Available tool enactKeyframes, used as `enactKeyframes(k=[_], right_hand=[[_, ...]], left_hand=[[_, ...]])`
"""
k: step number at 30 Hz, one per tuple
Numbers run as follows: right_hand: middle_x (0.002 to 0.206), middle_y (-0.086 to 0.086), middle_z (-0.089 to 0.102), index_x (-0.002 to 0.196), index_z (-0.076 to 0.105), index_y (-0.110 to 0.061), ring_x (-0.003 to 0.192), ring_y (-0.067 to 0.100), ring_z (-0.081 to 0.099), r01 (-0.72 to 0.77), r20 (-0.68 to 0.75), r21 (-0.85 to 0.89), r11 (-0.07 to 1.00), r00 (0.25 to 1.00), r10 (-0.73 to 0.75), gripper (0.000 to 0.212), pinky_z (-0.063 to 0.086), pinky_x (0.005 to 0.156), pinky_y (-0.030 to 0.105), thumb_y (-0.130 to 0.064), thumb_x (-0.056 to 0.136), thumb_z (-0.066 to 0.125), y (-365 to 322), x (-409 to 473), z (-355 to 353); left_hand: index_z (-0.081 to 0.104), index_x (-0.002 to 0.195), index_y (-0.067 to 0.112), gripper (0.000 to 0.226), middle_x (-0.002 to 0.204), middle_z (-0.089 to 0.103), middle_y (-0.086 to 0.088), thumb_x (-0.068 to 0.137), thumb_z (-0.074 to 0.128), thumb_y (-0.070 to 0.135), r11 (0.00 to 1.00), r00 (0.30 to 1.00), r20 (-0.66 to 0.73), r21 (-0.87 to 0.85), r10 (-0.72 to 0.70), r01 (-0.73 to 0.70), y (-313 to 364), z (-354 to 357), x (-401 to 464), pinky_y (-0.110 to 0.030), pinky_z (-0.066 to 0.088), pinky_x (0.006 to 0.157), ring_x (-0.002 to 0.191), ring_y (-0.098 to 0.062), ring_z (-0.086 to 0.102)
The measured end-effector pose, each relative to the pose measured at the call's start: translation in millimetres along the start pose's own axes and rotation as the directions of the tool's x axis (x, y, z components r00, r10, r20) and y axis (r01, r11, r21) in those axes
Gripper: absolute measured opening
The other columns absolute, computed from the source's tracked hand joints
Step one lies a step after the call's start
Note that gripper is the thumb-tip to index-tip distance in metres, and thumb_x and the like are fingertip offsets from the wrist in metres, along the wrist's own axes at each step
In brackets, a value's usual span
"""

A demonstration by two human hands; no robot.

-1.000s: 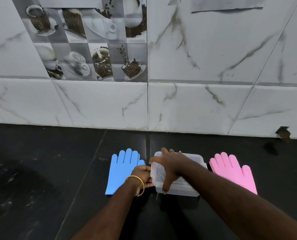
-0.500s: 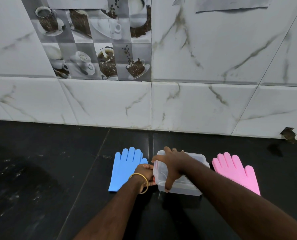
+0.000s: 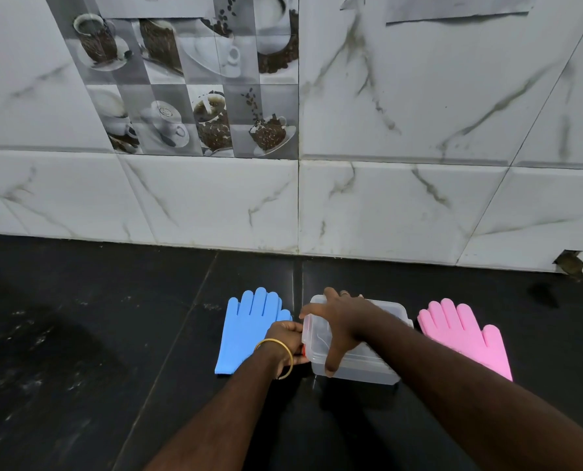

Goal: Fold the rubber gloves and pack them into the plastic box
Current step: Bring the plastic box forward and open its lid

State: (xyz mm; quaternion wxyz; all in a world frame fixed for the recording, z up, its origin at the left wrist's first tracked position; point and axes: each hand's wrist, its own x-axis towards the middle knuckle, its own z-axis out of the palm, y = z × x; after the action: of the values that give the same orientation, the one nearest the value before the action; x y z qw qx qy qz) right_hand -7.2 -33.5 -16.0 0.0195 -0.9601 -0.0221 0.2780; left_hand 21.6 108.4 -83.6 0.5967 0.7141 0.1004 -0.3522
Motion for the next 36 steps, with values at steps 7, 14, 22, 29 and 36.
enactKeyframes(k=[7,14,22,29,36], right_hand=[[0.153,0.007,0.022,0.139,0.022,-0.054,0.138,0.037,0.028,0.019,0.013,0.048,0.999,1.000,-0.020,0.113,0.032,0.108,0.063,-0.065,0.045,0.084,5,-3,-9],[0.149,0.002,0.024,0.135,0.020,-0.058,0.136,0.034,0.030,0.010,-0.026,0.088,0.996,1.000,-0.008,0.118,0.040,0.105,0.057,-0.068,0.038,0.085,18,-12,-11],[0.146,-0.001,0.024,0.132,0.019,-0.066,0.129,0.029,0.038,0.098,-0.278,0.232,0.968,0.960,-0.030,0.120,0.047,0.099,0.053,-0.069,0.032,0.085,57,-59,-48],[0.137,-0.033,0.021,0.137,0.022,-0.053,0.131,0.002,0.026,0.493,-0.702,0.411,0.767,0.708,-0.078,0.117,0.033,0.109,0.033,-0.057,0.043,0.091,70,-93,-92],[0.156,-0.001,0.023,0.139,0.020,-0.045,0.140,0.019,0.040,0.756,-0.838,0.545,0.363,0.508,0.201,0.115,0.046,0.104,0.058,-0.037,0.052,0.095,80,-86,-74]], left_hand=[[0.066,0.100,0.012,0.011,0.094,0.074,-0.008,0.088,0.067,0.013,1.000,1.000,0.001,0.005,-0.020,0.020,0,1,1,-0.038,0.063,0.071,0.084,-0.026,0.073],[0.065,0.101,0.014,0.015,0.094,0.075,-0.008,0.087,0.069,0.016,0.999,1.000,-0.016,0.042,-0.013,0.014,-2,1,1,-0.040,0.062,0.073,0.083,-0.024,0.074],[0.066,0.089,0.006,0.025,0.085,0.072,-0.015,0.095,0.056,0.028,0.826,0.945,-0.140,0.535,0.296,-0.179,5,-15,-5,-0.039,0.060,0.079,0.081,-0.027,0.070],[0.061,0.069,0.005,0.044,0.073,0.067,-0.009,0.093,0.053,0.040,0.716,0.797,-0.093,0.509,0.596,-0.477,61,9,-29,-0.040,0.053,0.073,0.071,-0.027,0.062],[0.066,0.102,0.009,0.037,0.089,0.074,-0.010,0.099,0.042,0.038,0.916,0.918,0.039,0.063,0.395,-0.397,95,30,-28,-0.023,0.043,0.043,0.057,-0.019,0.065]])
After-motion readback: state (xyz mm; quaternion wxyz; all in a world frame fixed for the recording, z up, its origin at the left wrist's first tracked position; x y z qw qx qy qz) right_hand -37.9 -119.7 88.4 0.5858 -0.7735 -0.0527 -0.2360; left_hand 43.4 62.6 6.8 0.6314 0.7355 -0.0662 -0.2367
